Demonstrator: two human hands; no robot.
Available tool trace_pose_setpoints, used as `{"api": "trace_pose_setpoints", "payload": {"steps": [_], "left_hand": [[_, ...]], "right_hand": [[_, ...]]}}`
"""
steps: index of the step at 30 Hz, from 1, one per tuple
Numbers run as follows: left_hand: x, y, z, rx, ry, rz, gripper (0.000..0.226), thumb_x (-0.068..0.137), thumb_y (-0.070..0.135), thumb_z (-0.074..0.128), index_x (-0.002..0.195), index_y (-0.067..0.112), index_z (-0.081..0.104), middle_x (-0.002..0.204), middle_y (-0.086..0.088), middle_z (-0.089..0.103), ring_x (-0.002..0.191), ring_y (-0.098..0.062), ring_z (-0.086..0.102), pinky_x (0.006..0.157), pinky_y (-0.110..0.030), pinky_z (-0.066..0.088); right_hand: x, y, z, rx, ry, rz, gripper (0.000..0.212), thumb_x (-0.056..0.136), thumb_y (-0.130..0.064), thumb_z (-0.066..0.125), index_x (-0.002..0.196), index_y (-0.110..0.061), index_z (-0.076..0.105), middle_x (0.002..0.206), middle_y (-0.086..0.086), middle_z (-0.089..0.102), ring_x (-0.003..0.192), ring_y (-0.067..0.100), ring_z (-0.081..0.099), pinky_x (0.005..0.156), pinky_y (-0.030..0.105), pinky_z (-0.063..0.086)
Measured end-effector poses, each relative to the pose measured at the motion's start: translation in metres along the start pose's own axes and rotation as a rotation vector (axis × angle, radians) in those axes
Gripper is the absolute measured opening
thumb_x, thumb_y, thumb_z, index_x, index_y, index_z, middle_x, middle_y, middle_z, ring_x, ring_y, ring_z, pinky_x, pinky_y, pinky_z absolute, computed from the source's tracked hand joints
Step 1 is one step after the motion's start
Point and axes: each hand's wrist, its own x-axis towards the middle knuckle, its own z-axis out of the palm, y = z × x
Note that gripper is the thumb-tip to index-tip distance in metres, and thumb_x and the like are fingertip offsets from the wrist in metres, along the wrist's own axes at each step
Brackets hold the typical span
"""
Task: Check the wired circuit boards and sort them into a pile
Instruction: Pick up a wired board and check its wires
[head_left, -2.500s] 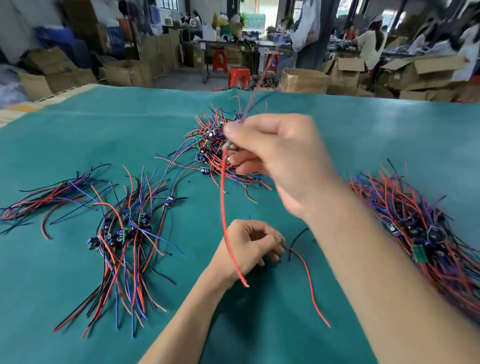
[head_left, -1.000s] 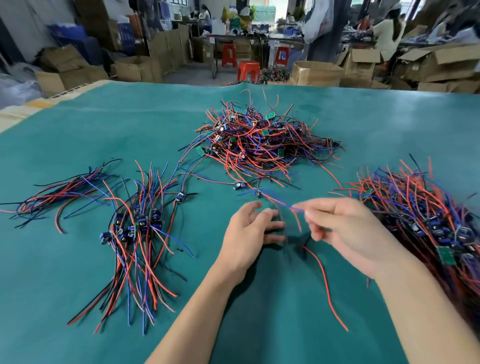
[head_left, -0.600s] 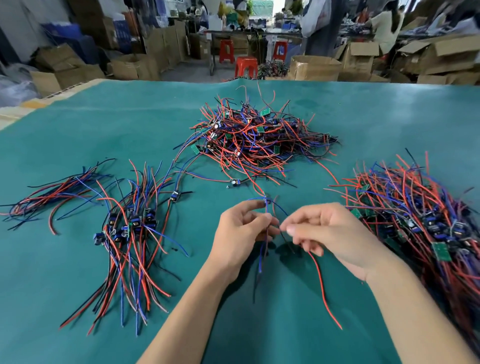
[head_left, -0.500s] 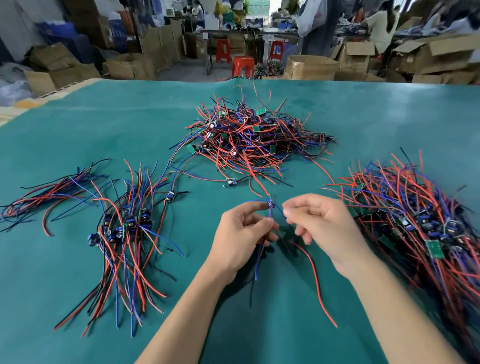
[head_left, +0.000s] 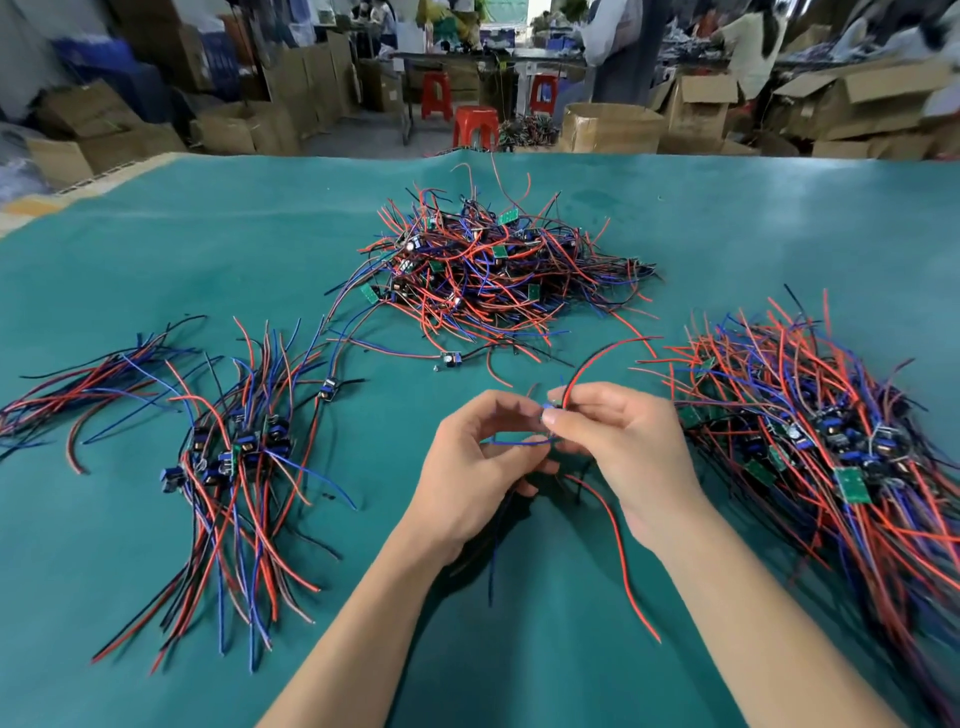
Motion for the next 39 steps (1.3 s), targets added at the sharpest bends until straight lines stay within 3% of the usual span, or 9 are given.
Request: {"api": "trace_pose_setpoints", "payload": {"steps": [4, 11, 15, 18, 24, 28, 31, 34, 39], "left_hand": [[0.001, 0.001, -0.002, -0.049, 0.04, -0.018, 0.025, 0.087, 0.001, 0.072, 0.109, 0.007, 0.064, 0.088, -0.005, 0.073, 0.071, -0.02, 0.071, 0.053, -0.023, 0.05], [0.004, -0.002, -0.007, -0.137, 0.07, -0.029, 0.02, 0.089, -0.003, 0.067, 0.107, 0.005, 0.071, 0.076, 0.0, 0.067, 0.073, -0.014, 0.07, 0.058, -0.019, 0.05], [0.004, -0.002, -0.007, -0.164, 0.079, -0.007, 0.018, 0.09, -0.001, 0.068, 0.101, 0.011, 0.075, 0.08, -0.003, 0.071, 0.078, -0.016, 0.071, 0.064, -0.019, 0.052], [0.002, -0.001, -0.006, -0.164, 0.045, 0.0, 0.018, 0.089, -0.001, 0.069, 0.097, 0.013, 0.077, 0.086, -0.009, 0.073, 0.079, -0.016, 0.071, 0.066, -0.021, 0.053], [0.0, 0.002, -0.008, -0.135, -0.014, -0.021, 0.018, 0.078, 0.0, 0.078, 0.081, 0.017, 0.076, 0.08, -0.01, 0.072, 0.068, -0.02, 0.061, 0.063, -0.024, 0.052], [0.0, 0.003, -0.008, -0.148, 0.009, -0.024, 0.018, 0.076, -0.003, 0.079, 0.081, 0.013, 0.072, 0.079, -0.009, 0.069, 0.062, -0.018, 0.057, 0.06, -0.025, 0.051], [-0.001, 0.004, -0.006, -0.158, -0.022, -0.01, 0.014, 0.078, -0.002, 0.077, 0.085, 0.009, 0.07, 0.083, -0.009, 0.069, 0.066, -0.017, 0.063, 0.06, -0.024, 0.052], [-0.002, 0.005, -0.004, -0.144, -0.07, -0.023, 0.012, 0.076, 0.009, 0.082, 0.082, 0.015, 0.072, 0.077, -0.008, 0.069, 0.067, -0.018, 0.065, 0.059, -0.024, 0.052], [-0.003, 0.007, -0.004, -0.103, -0.1, -0.062, 0.017, 0.078, 0.021, 0.079, 0.085, 0.009, 0.069, 0.069, -0.007, 0.065, 0.05, -0.013, 0.057, 0.041, -0.02, 0.041]], "right_hand": [[-0.002, -0.006, -0.001, -0.02, -0.118, -0.029, 0.025, 0.081, 0.006, 0.076, 0.096, -0.014, 0.079, 0.091, 0.004, 0.08, 0.079, 0.015, 0.075, 0.066, 0.02, 0.055], [0.007, -0.008, -0.02, -0.197, 0.021, 0.022, 0.033, 0.075, 0.008, 0.067, 0.081, -0.021, 0.081, 0.082, -0.001, 0.078, 0.062, 0.01, 0.062, 0.054, 0.019, 0.046], [0.008, -0.004, -0.02, -0.716, 0.115, -0.296, 0.011, 0.081, -0.022, 0.075, 0.08, -0.031, 0.081, 0.079, -0.022, 0.068, 0.085, 0.0, 0.062, 0.086, 0.022, 0.047], [0.0, -0.007, -0.008, -0.35, -0.023, -0.151, 0.016, 0.082, -0.043, 0.07, 0.079, -0.031, 0.08, 0.067, -0.016, 0.066, 0.069, 0.003, 0.058, 0.066, 0.025, 0.044], [-0.003, -0.012, -0.003, 0.117, -0.081, 0.087, 0.005, 0.082, -0.012, 0.078, 0.081, -0.009, 0.082, 0.078, 0.006, 0.074, 0.068, 0.013, 0.062, 0.056, 0.023, 0.048], [-0.004, -0.018, -0.008, 0.203, -0.125, 0.114, 0.011, 0.084, -0.001, 0.074, 0.083, -0.007, 0.082, 0.089, 0.012, 0.078, 0.072, 0.017, 0.07, 0.061, 0.022, 0.055], [-0.005, -0.02, -0.009, 0.249, -0.134, 0.126, 0.007, 0.07, -0.014, 0.081, 0.076, -0.012, 0.082, 0.089, 0.011, 0.078, 0.07, 0.016, 0.071, 0.062, 0.022, 0.056], [-0.005, -0.022, -0.011, 0.274, -0.129, 0.154, 0.026, 0.052, -0.027, 0.085, 0.073, -0.012, 0.081, 0.081, 0.01, 0.076, 0.066, 0.017, 0.071, 0.062, 0.023, 0.058], [-0.004, -0.02, -0.013, 0.282, -0.152, 0.234, 0.018, 0.06, -0.02, 0.083, 0.073, -0.009, 0.078, 0.076, 0.009, 0.073, 0.062, 0.014, 0.069, 0.057, 0.022, 0.056]]}}
